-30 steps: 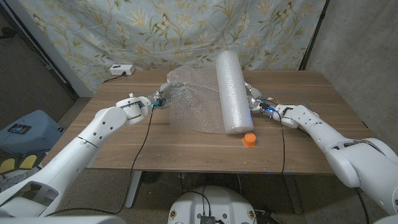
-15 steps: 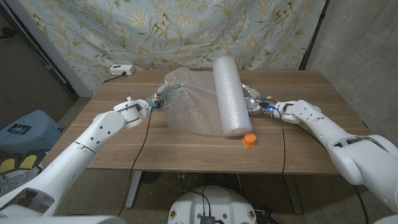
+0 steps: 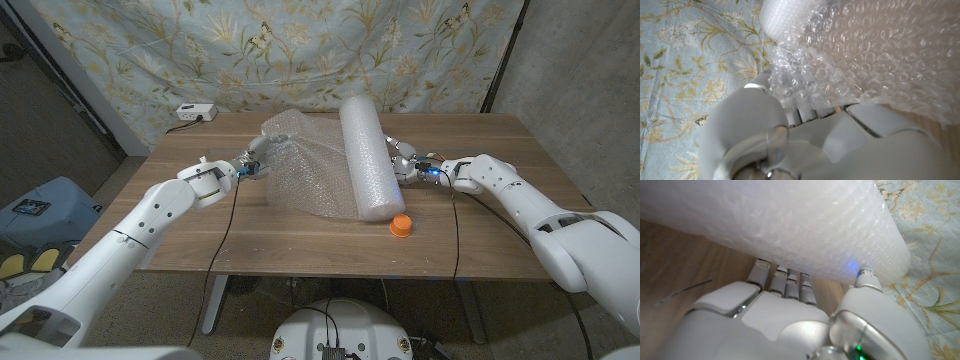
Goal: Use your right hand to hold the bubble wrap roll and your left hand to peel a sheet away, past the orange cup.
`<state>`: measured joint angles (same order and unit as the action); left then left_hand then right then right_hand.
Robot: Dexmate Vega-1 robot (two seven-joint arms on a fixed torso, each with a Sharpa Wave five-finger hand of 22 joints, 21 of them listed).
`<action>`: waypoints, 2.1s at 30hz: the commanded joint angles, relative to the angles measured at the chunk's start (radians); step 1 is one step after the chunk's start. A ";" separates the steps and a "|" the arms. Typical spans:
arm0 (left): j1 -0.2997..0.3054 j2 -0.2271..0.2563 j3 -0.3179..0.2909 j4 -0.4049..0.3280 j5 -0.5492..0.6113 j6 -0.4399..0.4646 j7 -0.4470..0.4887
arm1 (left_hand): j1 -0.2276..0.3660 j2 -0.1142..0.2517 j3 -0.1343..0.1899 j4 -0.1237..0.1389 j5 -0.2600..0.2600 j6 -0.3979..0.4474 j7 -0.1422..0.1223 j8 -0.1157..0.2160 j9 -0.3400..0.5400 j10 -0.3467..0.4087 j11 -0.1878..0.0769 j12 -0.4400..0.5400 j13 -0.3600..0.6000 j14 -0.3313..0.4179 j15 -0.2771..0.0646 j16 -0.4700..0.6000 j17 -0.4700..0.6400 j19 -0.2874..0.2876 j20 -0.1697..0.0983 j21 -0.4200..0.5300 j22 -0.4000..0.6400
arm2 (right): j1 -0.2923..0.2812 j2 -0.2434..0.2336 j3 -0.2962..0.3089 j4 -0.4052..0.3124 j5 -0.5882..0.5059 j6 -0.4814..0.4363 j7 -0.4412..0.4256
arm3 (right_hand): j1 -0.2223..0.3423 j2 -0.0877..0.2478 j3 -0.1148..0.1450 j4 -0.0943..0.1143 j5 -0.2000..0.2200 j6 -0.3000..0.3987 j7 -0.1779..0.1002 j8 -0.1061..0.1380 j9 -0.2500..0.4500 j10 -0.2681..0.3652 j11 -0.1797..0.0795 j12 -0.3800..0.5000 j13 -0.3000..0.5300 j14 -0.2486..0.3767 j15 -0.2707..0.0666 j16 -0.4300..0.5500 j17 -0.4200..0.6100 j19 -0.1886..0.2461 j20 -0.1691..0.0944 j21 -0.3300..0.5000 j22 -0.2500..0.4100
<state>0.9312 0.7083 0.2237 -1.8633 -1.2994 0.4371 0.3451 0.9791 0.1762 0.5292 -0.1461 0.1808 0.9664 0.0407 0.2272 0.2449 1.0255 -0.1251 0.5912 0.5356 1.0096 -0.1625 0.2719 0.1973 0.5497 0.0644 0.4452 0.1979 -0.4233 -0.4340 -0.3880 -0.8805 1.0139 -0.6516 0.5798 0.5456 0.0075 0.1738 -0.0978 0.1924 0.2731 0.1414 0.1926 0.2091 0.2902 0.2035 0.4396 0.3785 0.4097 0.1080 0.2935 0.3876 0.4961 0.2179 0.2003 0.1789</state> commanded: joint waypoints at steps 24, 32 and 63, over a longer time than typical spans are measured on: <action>0.094 0.069 -0.067 -0.121 -0.065 -0.004 0.061 | 0.015 0.002 -0.005 0.003 -0.004 0.012 0.024 -0.003 0.006 0.038 -0.046 -0.003 0.015 0.013 -0.002 0.001 0.008 -0.005 -0.004 0.011 0.001 | 0.004 -0.052 -0.007 -0.078 0.014 -0.090 -0.053 | -0.018 0.001 0.000 -0.002 0.003 -0.003 0.044 0.010 0.003 0.001 0.014 -0.014 0.008 0.001 0.023 -0.004 0.002 0.029 -0.002 0.016 0.006; 0.129 0.084 -0.087 -0.153 -0.076 -0.020 0.076 | 0.016 0.002 -0.005 0.004 -0.004 0.013 0.021 -0.004 0.006 0.038 -0.047 -0.002 0.018 0.014 -0.004 0.001 0.008 -0.006 -0.004 0.012 0.001 | 0.009 -0.064 -0.021 -0.089 0.007 -0.108 -0.060 | -0.020 0.003 0.000 -0.003 0.003 -0.002 0.047 0.011 0.003 -0.001 0.015 -0.016 0.010 0.001 0.025 -0.004 0.003 0.034 -0.002 0.016 0.006; 0.180 0.181 -0.153 -0.228 -0.138 0.015 0.114 | 0.015 0.002 -0.005 0.007 -0.004 0.006 0.023 -0.008 0.007 0.034 -0.049 -0.006 0.024 0.011 -0.003 -0.004 0.009 -0.010 -0.003 0.017 0.001 | -0.011 -0.065 -0.005 -0.115 0.036 -0.101 -0.103 | -0.024 0.008 0.004 -0.010 0.001 -0.009 0.049 0.011 0.002 0.000 0.015 -0.023 0.016 0.002 0.026 -0.004 0.004 0.047 -0.001 0.017 0.006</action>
<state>1.0972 0.8606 0.0903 -2.0698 -1.4220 0.4433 0.4466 0.9868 0.1787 0.5249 -0.1418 0.1769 0.9616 0.0455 0.2242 0.2491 1.0254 -0.1253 0.5912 0.5576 1.0130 -0.1659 0.2719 0.2023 0.5463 0.0608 0.4564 0.1951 -0.4341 -0.4986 -0.3939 -0.9934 1.0444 -0.7553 0.4873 0.5285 0.0167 0.1739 -0.1036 0.1924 0.2675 0.1466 0.1965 0.2094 0.2885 0.2121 0.4170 0.3926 0.4094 0.1290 0.2936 0.3870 0.5318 0.2177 0.2082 0.1789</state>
